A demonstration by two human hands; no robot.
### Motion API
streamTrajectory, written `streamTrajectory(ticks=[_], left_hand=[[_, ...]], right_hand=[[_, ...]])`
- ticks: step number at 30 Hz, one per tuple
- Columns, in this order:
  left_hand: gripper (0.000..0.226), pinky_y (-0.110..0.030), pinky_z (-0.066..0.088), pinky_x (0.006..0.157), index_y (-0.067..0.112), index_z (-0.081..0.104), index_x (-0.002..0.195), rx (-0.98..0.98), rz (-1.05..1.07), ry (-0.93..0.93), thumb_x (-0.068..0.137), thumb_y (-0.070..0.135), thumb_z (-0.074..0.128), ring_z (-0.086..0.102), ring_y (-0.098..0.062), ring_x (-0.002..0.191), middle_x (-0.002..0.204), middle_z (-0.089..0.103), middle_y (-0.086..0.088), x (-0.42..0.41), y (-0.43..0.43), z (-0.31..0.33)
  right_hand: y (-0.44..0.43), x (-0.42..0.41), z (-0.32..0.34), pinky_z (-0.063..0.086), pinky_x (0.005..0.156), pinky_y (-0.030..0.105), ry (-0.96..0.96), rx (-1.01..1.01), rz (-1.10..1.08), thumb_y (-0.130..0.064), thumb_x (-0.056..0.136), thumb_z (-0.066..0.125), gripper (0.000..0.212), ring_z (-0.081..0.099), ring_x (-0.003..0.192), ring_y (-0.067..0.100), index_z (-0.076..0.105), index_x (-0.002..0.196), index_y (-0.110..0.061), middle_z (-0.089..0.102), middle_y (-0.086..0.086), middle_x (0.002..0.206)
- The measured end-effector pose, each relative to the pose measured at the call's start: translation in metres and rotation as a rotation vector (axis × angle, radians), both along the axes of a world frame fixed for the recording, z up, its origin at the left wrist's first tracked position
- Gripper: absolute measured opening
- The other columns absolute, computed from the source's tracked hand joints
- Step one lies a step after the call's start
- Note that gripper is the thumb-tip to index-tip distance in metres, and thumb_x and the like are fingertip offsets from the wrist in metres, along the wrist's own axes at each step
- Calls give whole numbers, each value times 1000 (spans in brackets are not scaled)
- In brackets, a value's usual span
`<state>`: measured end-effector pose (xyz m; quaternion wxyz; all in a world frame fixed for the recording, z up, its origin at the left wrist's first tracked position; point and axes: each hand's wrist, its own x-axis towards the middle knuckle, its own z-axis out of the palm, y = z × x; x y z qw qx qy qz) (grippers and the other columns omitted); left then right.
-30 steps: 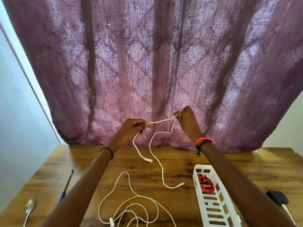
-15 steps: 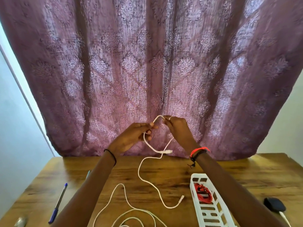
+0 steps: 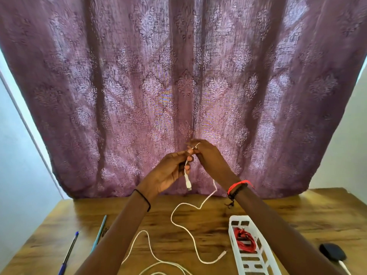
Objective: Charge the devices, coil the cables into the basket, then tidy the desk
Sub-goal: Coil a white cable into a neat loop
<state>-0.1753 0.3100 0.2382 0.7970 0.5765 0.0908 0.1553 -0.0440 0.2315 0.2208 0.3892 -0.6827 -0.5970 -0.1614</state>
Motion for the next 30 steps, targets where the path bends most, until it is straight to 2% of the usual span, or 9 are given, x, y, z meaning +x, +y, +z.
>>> streamTrajectory(ticks=[4,6,10,15,18,22,25,28,30], left_hand=[[29,-20,49,69,5,64,110,78,-14,10,96,21,44,56,-4,54,58,52,9,1,-2,1],[31,-24,52,74,3,62,113,7,-49,-12,94,21,44,58,-4,57,59,53,8,-1,-5,-2],[31,-23,58,70,5,71,100,-222,-114,-89,95,11,41,60,-3,53,60,56,7,-1,-16,-4],[37,-29,55,81,8,75,86,-372,-35,-234,96,5,39,69,-9,73,79,72,1,5,-8,4],[33,-28,52,85,6,69,97,-437,15,-311,97,5,36,70,-11,86,94,74,-1,8,6,9],[35,-27,50,90,7,70,100,-513,72,-414,97,6,35,69,-10,91,99,73,-1,11,21,12],[27,-25,50,90,8,59,110,-459,116,-435,98,8,35,68,-8,93,100,73,0,12,29,14],[25,-24,51,88,7,57,111,-364,168,-425,96,6,37,69,-9,92,99,73,-1,15,35,13],[24,-23,53,88,5,57,110,-298,207,-437,96,2,38,68,-10,94,99,73,-2,18,39,12]], right_hand=[[-1,7,1,54,86,40,441,-8,-62,-21,93,43,26,68,89,24,67,103,-23,71,10,96],[-2,12,5,57,63,25,387,9,-128,-13,95,45,23,69,63,18,63,109,-13,71,13,82],[-4,14,8,46,40,21,461,-49,-153,-14,97,41,22,55,32,5,62,93,-10,59,-7,42],[-3,9,-7,44,40,23,395,-92,-144,-18,96,43,15,50,29,7,57,103,-14,63,2,53],[-4,3,-14,39,42,24,469,11,-124,-21,96,48,6,47,32,8,47,95,-27,65,15,61],[-12,-6,-19,41,43,31,634,199,-58,-9,94,51,13,48,40,21,40,89,-14,56,26,61],[-16,-7,-26,43,48,30,648,197,-15,-6,92,53,13,51,45,21,48,86,-16,56,16,60],[-13,-6,-30,41,51,14,546,135,-51,-10,89,59,7,51,46,4,60,94,-15,56,-6,59],[-10,-7,-33,38,57,6,402,80,-79,-9,88,61,16,54,56,-3,65,103,-11,57,-13,74]])
